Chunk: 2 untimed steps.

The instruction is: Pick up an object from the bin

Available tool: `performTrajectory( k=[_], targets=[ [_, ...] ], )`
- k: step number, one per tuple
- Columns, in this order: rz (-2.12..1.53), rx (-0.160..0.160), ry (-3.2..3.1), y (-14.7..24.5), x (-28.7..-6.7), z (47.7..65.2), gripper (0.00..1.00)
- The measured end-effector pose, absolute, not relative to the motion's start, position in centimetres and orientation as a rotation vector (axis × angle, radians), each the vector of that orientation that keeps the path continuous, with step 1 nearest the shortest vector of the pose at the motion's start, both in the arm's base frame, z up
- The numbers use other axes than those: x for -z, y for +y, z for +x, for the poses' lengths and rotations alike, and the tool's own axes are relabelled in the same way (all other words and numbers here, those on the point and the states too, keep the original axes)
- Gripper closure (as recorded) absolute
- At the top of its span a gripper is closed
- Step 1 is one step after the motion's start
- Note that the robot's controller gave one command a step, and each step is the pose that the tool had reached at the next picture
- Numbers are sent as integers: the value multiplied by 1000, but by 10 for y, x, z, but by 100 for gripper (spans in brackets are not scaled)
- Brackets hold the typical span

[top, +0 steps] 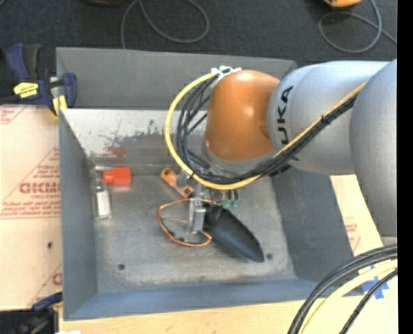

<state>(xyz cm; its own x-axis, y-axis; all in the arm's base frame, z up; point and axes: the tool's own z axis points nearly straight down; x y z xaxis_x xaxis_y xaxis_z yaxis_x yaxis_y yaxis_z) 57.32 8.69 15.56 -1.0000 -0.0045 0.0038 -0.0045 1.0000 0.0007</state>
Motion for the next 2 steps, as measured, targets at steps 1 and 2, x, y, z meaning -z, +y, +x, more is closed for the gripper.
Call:
performTrajectory(
  k=[1, 2],
  targets=[
    [4, 2, -3144, 86, -160, 574, 0],
    [56, 2, -3146, 71, -130, 576, 0]
  ],
)
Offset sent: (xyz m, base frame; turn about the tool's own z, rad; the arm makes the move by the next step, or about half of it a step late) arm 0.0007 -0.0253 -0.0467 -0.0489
